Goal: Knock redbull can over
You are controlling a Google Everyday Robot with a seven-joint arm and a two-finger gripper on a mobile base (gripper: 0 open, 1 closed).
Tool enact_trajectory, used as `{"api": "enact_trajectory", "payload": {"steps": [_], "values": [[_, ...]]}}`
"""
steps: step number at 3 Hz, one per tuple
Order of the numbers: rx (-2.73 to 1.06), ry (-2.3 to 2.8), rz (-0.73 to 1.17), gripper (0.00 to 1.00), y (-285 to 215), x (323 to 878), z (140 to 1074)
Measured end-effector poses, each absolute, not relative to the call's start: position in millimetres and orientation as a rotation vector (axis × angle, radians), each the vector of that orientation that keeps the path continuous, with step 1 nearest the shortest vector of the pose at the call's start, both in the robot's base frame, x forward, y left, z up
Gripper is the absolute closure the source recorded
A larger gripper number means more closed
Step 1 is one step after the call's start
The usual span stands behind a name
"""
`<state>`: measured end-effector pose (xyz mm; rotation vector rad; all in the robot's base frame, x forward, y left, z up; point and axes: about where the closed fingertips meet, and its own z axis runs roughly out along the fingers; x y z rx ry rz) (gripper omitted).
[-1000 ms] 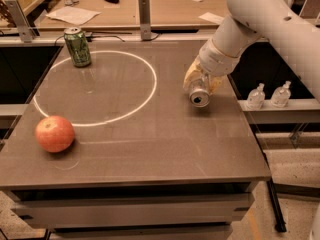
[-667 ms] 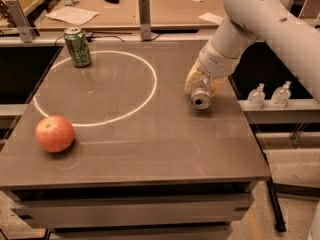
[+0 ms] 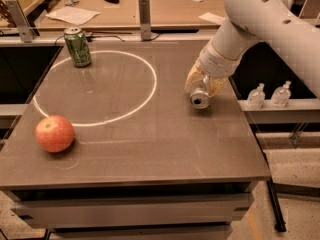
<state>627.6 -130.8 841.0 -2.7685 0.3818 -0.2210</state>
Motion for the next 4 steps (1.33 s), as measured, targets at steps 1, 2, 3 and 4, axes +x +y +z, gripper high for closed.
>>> {"api": "enact_trajectory", "payload": {"steps": [1,2,3,4], "values": [[-2.753,0.413,-0.224,0.36,-131.4,627.7,841.1],[-2.745,0.427,-0.222,0.13,-131.3,627.3,840.7],[-2.733,0.430,-0.221,0.00,-130.1,626.6,842.2],[-2.733,0.430,-0.220,0.00,-130.2,626.6,844.7]]}}
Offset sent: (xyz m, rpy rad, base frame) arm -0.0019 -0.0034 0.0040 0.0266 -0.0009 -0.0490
